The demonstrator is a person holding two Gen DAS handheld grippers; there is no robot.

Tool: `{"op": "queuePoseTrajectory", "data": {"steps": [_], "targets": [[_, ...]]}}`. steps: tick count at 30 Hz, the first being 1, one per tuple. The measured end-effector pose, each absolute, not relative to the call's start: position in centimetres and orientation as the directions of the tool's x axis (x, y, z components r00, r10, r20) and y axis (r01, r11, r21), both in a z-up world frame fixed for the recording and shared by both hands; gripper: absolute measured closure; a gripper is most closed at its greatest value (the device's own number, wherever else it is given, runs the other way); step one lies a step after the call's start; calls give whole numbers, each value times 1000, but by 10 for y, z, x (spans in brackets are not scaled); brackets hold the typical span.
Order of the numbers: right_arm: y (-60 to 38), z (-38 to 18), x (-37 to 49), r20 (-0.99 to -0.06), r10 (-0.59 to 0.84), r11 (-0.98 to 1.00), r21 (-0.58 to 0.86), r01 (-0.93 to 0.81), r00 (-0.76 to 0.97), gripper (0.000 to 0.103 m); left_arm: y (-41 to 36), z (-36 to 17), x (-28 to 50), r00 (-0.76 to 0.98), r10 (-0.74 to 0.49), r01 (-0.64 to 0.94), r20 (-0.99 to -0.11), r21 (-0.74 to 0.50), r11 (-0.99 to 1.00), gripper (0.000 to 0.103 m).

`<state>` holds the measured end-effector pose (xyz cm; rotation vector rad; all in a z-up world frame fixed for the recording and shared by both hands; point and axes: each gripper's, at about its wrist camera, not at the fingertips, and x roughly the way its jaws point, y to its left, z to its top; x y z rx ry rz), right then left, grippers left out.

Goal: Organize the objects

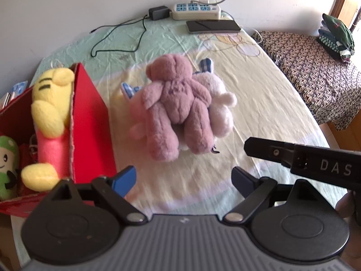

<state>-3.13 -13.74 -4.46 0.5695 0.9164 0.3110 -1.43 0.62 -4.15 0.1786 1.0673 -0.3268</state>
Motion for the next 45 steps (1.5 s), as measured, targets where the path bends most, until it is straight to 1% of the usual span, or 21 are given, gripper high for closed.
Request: {"op": "queuePoseTrajectory", "data": {"steps": [8,19,36,45], "targets": [[-139,-52,-27,-668,478,810,586,7,571,76,3,-61,-15,413,-163,339,-896,-15,941,11],[-139,-64,-22,-683,486,800,599,38,546,76,-1,-74,-13,394,-142,333,-908,-3,943,11],[-146,-77,-15,-686,497,780,621,73,531,76,-7,-87,-5,379,-120,322,-917,9,947,11],[-148,-81,-8,-686,501,776,626,77,527,76,-8,-90,1,389,-128,331,-912,9,944,11]]}}
